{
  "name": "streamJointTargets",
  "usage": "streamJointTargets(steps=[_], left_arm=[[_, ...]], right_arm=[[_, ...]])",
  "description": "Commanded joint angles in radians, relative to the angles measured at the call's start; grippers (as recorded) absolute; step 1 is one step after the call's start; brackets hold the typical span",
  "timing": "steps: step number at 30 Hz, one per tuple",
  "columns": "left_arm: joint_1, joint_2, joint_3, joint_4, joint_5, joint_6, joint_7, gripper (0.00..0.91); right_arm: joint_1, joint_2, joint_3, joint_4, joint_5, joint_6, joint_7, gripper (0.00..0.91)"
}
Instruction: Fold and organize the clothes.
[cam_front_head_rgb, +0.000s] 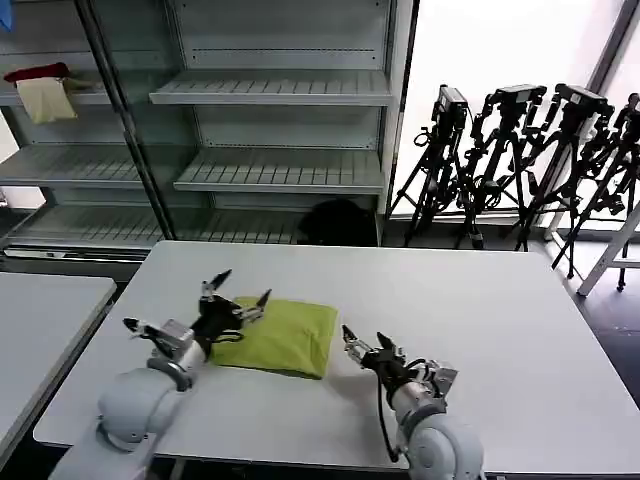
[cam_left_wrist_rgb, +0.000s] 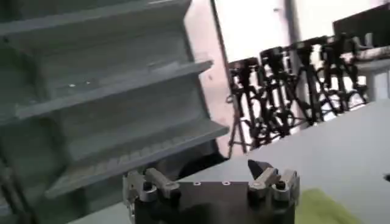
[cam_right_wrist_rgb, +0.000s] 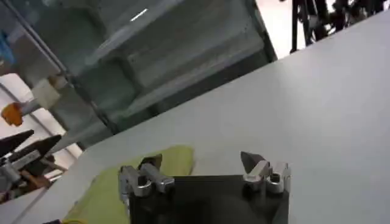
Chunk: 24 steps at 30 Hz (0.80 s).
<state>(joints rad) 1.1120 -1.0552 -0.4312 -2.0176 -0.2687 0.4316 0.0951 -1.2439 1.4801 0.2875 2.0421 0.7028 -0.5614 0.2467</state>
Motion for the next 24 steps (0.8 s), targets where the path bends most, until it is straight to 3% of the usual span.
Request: streamJointTargets(steps=[1, 2, 4, 6, 9, 24], left_arm=[[0.177, -0.003, -0.320, 0.009, -0.075, -0.062, 0.015, 0.907], [0.184, -0.010, -0.320, 0.006, -0.074, -0.063, 0.015, 0.907], [0.198, -0.032, -0.309, -0.004, -0.071, -0.064, 0.013, 0.907], [0.200, -0.046, -0.300, -0.009, -0.071, -0.063, 0.010, 0.907], [0.205, -0.062, -0.289, -0.016, -0.068, -0.065, 0.010, 0.907], [0.241, -0.104, -0.265, -0.007, -0.051, -0.092, 0.008, 0.907]], right_arm=[[0.031, 0.061, -0.118, -0.087, 0.098, -0.024, 0.077, 0.564], [0.032, 0.063, -0.117, -0.094, 0.097, -0.024, 0.078, 0.393], [0.040, 0.069, -0.114, -0.114, 0.095, -0.023, 0.087, 0.171], [0.047, 0.070, -0.108, -0.124, 0.096, -0.023, 0.090, 0.141], [0.058, 0.074, -0.097, -0.139, 0.098, -0.023, 0.087, 0.000], [0.112, 0.098, -0.055, -0.175, 0.103, -0.021, 0.073, 0.000]])
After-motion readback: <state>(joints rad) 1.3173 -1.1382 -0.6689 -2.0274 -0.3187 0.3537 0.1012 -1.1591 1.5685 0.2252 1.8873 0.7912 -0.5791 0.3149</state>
